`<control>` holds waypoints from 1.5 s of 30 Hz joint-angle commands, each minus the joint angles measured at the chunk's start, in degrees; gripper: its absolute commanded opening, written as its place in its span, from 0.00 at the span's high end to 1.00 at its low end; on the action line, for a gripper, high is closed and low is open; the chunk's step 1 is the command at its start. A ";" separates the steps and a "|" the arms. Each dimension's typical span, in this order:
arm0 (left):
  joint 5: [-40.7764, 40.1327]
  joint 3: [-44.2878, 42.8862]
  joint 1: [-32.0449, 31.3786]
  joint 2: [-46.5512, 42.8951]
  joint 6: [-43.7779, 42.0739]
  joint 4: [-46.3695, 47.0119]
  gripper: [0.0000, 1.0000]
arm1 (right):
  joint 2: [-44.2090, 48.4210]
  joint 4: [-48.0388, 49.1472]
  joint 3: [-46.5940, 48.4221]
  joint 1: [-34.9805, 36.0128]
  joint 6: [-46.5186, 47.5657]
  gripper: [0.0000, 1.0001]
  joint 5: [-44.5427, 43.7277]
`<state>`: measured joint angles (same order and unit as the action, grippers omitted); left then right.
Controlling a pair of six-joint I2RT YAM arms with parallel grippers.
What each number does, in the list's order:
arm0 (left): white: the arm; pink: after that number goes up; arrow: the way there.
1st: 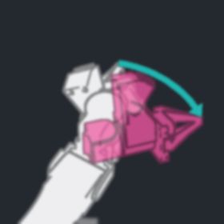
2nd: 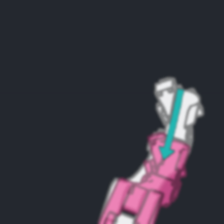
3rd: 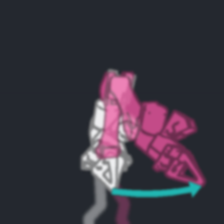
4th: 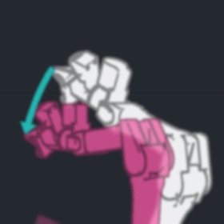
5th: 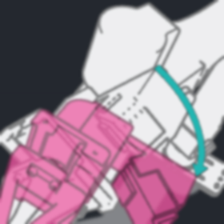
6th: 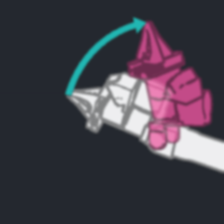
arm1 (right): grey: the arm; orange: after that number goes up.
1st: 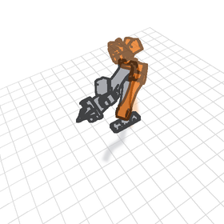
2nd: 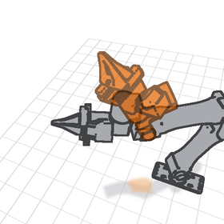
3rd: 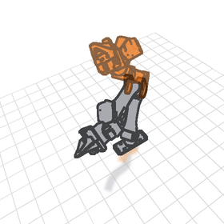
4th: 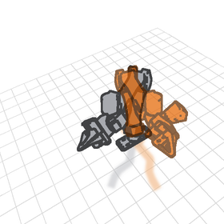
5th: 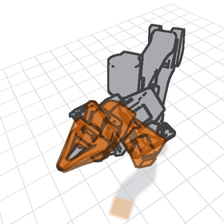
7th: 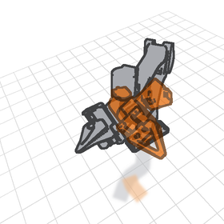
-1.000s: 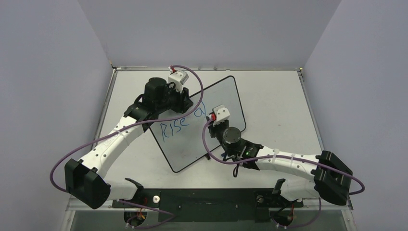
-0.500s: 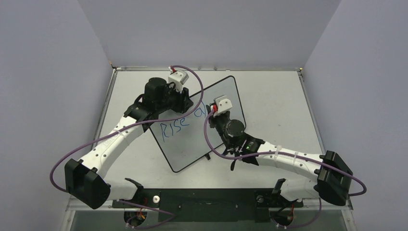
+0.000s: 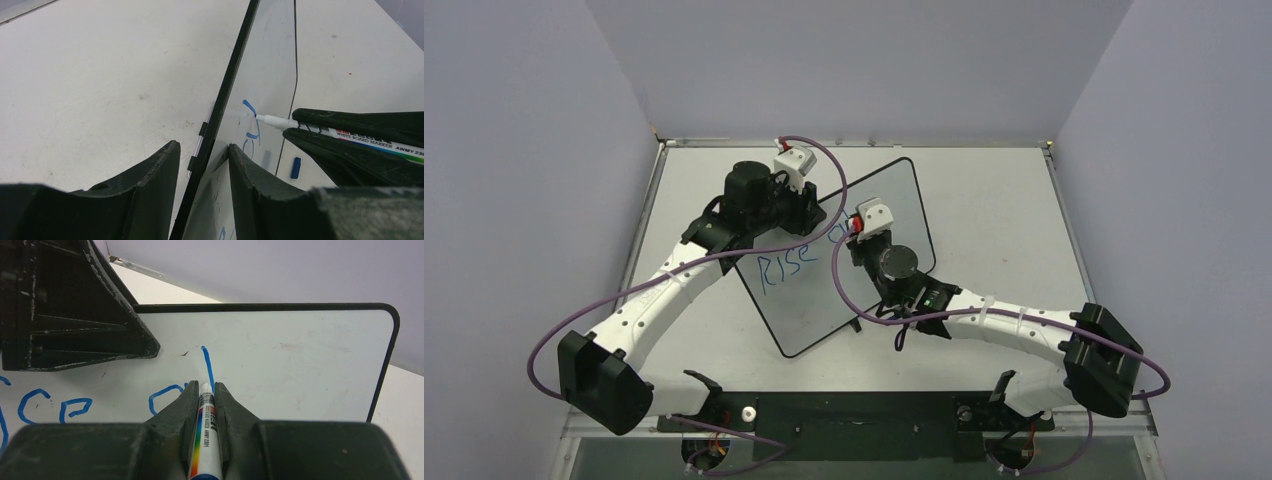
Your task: Write a sentence on the whiteboard
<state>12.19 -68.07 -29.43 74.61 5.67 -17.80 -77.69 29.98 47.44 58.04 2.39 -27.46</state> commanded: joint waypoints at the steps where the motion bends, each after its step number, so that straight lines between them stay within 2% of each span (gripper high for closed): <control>1: 0.30 -1.19 -0.28 -2.81 -0.88 5.51 1.00 | -0.47 2.85 1.85 -0.67 0.12 1.00 0.22; 32: 0.13 -1.13 -0.28 -2.96 -0.89 5.60 1.00 | 1.32 -0.41 -4.58 -2.61 -2.36 1.00 -2.49; 45: 0.12 -1.12 -0.28 -3.00 -0.84 5.60 1.00 | 3.56 -0.58 -6.83 -2.31 -5.34 1.00 2.45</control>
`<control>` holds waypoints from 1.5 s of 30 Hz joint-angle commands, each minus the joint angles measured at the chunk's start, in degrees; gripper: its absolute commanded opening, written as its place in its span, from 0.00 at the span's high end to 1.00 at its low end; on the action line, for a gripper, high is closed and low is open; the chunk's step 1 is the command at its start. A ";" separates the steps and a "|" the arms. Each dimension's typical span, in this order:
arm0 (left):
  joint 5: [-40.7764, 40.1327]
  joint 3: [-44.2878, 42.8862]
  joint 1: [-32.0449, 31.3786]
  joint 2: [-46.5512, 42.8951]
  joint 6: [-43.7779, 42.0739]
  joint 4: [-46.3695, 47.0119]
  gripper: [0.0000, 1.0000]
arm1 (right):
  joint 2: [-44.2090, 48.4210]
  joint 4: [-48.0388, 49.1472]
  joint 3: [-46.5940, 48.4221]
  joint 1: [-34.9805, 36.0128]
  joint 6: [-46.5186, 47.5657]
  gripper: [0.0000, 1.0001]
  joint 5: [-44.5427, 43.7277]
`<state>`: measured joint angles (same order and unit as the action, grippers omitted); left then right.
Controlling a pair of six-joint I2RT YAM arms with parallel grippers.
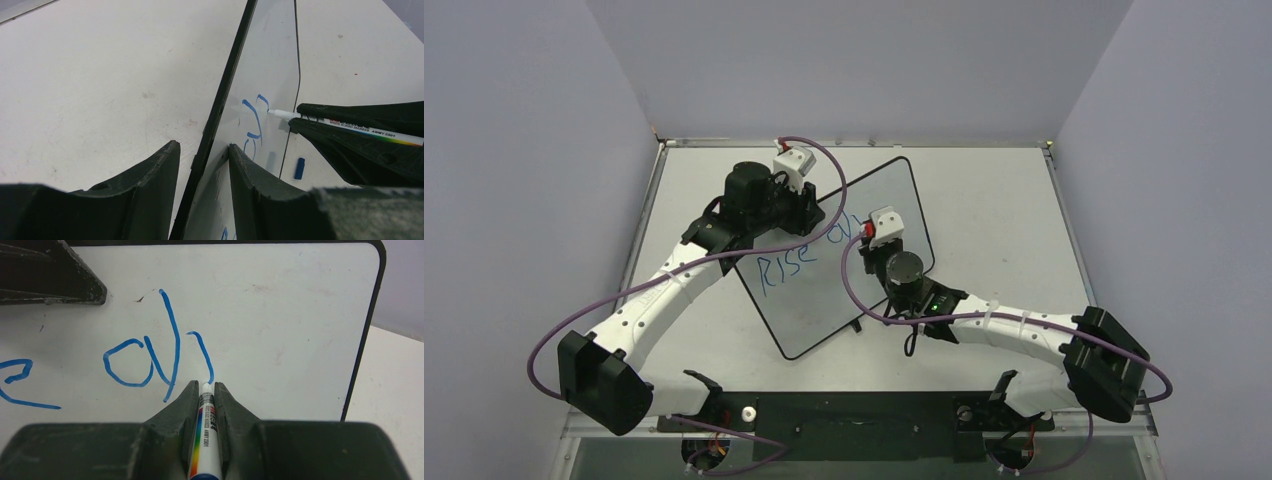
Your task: Write a sentence on the whiteboard
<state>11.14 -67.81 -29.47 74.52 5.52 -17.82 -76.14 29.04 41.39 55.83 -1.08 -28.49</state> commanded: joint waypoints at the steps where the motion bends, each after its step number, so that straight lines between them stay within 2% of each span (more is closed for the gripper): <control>1: 1.12 -1.37 -0.23 -2.95 -0.75 5.61 1.00 | 2.03 0.34 -0.82 -0.10 -1.92 1.00 3.77; 20: 0.94 -1.36 -0.23 -3.11 -0.77 5.67 1.00 | 0.76 0.98 0.39 2.48 -2.34 1.00 6.32; 30: 0.84 -1.38 -0.23 -3.09 -0.77 5.61 1.00 | 6.58 -0.13 -0.44 2.97 -2.17 1.00 3.49; 36: 0.90 -1.37 -0.23 -3.10 -0.77 5.65 1.00 | 9.30 1.36 -0.88 1.67 -1.43 1.00 0.73; 45: 0.97 -1.18 -0.23 -3.26 -0.77 5.85 1.00 | 5.14 3.32 1.77 -1.88 0.58 1.00 1.25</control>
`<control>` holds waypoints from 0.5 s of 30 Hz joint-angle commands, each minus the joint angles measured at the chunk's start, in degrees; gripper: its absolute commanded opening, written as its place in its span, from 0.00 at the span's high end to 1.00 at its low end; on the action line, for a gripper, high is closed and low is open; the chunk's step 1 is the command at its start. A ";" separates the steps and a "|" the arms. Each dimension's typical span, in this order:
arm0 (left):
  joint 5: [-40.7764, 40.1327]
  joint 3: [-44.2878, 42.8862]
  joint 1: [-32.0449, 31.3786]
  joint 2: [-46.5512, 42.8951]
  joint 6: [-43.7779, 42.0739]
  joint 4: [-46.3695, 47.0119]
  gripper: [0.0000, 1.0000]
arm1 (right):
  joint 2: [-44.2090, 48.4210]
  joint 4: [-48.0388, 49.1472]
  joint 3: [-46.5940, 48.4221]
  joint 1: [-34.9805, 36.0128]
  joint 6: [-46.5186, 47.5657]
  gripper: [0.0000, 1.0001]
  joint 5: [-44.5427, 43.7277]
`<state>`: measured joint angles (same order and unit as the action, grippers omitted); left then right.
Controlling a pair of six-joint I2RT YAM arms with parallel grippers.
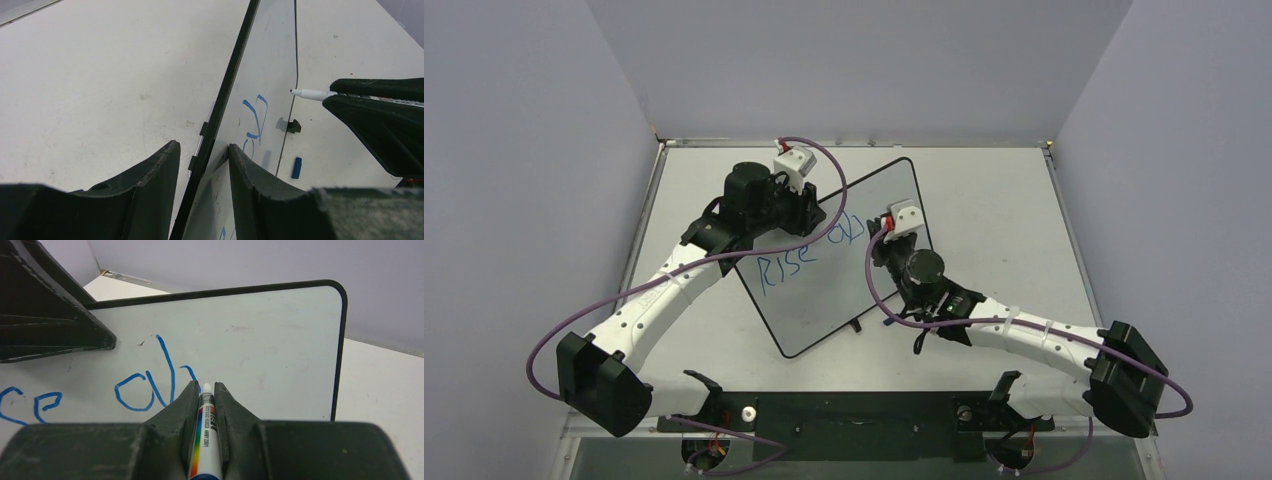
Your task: Write a sentence on the whiteboard
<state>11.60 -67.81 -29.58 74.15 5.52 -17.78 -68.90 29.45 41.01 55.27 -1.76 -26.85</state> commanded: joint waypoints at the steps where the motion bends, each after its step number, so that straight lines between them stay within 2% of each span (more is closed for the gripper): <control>1: 0.52 -1.18 -0.12 -2.83 -0.77 5.77 1.00 | -2.37 2.90 2.36 -1.52 1.30 1.00 -0.26; 15: 0.62 -1.32 -0.12 -2.47 -0.86 5.75 1.00 | -4.17 3.69 4.07 -3.75 1.32 1.00 1.71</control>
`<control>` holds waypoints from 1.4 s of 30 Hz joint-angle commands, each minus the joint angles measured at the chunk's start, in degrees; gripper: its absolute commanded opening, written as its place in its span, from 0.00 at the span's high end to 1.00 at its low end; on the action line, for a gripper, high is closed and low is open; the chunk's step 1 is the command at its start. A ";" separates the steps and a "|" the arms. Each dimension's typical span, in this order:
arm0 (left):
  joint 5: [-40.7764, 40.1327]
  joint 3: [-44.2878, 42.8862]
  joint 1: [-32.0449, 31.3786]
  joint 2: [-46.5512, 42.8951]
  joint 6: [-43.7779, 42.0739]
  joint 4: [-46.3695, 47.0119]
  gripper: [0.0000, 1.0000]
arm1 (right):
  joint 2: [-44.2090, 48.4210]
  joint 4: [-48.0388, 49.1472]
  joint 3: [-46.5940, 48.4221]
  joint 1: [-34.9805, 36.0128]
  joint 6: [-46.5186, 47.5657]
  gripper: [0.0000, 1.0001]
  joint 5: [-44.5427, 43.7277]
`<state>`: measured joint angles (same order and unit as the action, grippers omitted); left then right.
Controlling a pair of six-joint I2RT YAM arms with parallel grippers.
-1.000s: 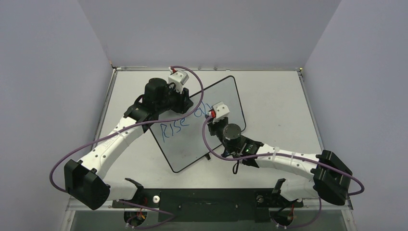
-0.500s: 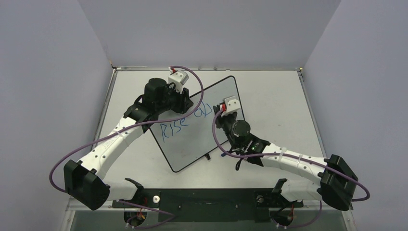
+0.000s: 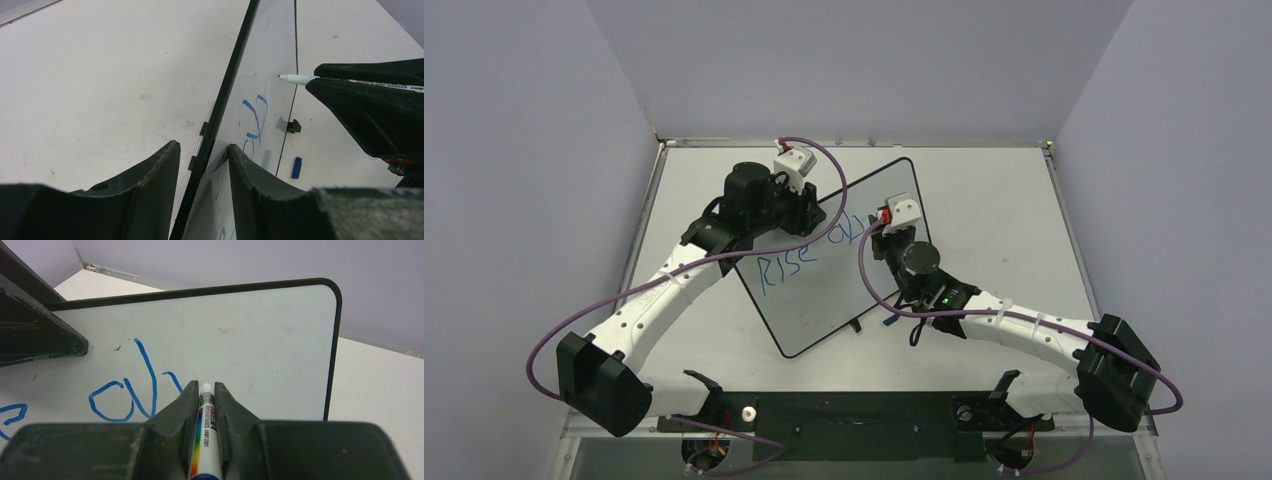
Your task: Write a sentence on the whiteboard
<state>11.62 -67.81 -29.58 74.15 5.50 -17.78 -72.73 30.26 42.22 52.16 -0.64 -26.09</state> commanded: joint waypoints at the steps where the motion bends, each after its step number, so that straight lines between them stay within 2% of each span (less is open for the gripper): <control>1: 0.60 -1.34 -0.12 -2.51 -0.84 5.70 1.00 | -0.41 2.83 2.96 -0.69 0.21 1.00 1.04; 16: 0.56 -1.27 -0.12 -2.49 -0.88 5.67 1.00 | -2.84 2.86 4.00 -1.54 -0.02 1.00 2.90; 42: 0.69 -1.41 -0.12 -2.50 -0.75 5.64 1.00 | 0.07 3.17 -3.78 -1.55 -2.87 1.00 2.87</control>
<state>11.03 -67.75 -29.58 74.15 5.48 -17.98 -74.37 31.90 39.44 50.96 -2.33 -23.24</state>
